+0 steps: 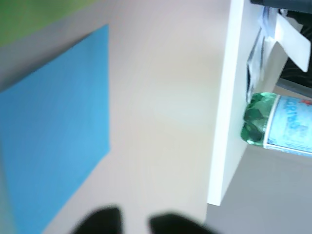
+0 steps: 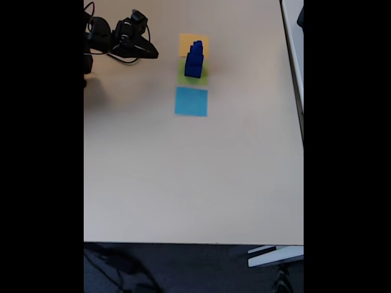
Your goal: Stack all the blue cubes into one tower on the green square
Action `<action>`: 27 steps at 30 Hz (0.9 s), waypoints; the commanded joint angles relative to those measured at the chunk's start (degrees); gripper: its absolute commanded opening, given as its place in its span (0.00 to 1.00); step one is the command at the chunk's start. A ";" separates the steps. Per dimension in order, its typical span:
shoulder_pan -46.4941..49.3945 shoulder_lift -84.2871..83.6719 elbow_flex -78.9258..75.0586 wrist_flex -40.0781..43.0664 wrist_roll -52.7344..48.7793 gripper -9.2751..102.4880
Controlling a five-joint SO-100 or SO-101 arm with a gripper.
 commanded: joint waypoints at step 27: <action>0.70 4.39 0.53 19.60 -6.59 0.08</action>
